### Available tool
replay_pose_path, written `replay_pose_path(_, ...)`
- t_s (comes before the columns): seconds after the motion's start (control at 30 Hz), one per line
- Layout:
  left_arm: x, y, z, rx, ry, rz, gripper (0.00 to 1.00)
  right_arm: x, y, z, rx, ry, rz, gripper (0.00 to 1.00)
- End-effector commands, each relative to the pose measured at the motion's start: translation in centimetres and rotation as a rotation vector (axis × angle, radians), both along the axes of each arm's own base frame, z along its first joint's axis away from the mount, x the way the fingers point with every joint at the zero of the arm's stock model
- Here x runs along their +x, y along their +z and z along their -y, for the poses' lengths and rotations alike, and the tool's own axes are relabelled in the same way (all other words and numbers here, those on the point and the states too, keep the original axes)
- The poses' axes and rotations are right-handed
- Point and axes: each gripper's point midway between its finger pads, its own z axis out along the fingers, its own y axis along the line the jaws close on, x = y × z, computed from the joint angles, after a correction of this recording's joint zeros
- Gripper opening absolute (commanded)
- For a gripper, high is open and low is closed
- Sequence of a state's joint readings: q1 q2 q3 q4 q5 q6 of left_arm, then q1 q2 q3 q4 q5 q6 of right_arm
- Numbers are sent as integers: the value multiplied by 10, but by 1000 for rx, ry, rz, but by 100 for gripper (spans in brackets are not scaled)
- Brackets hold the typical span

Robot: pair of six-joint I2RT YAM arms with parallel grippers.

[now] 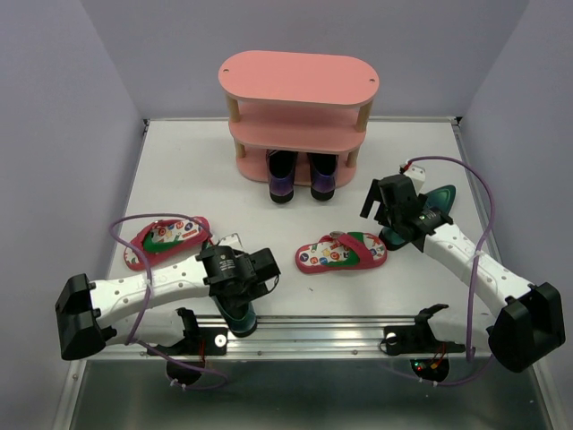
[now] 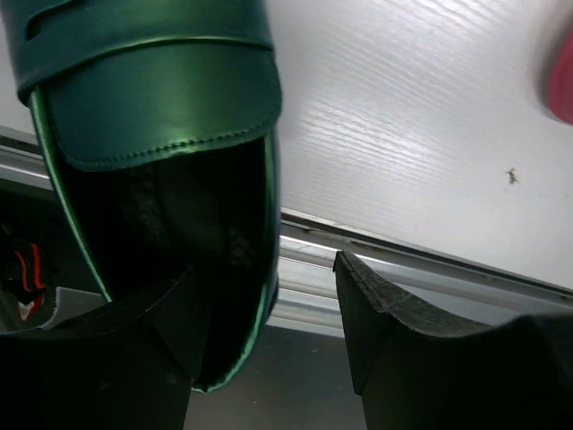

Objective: Place and organize the shoes onto the shoe shelf

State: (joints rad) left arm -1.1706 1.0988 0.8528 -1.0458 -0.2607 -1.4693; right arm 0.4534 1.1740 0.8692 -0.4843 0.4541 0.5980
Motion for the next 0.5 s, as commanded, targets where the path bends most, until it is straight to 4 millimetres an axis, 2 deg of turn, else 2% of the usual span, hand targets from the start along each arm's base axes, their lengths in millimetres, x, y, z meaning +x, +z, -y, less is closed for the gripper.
replay_pose_path(0.0, 3, -5, -20, 73, 48, 34, 65, 15, 21, -10, 36, 8, 74, 100)
replay_pose_path(0.13, 4, -11, -22, 76, 47, 43, 65, 18, 24, -13, 43, 14, 77, 100)
replay_pose_path(0.23, 3, -22, -18, 71, 29, 31, 58, 19, 23, -15, 50, 21, 73, 100)
replay_pose_path(0.27, 4, -24, -10, 46, 11, 30, 52, 20, 24, -16, 52, 21, 73, 100)
replay_pose_path(0.4, 5, -37, 0, 42, -30, 17, 41, 20, 26, -16, 53, 24, 77, 100)
replay_pose_path(0.43, 6, -37, 2, 44, -34, 20, 35, 20, 27, -16, 52, 25, 82, 100)
replay_pose_path(0.47, 9, -35, 2, 54, -35, 34, 11, 20, 28, -15, 52, 24, 85, 100)
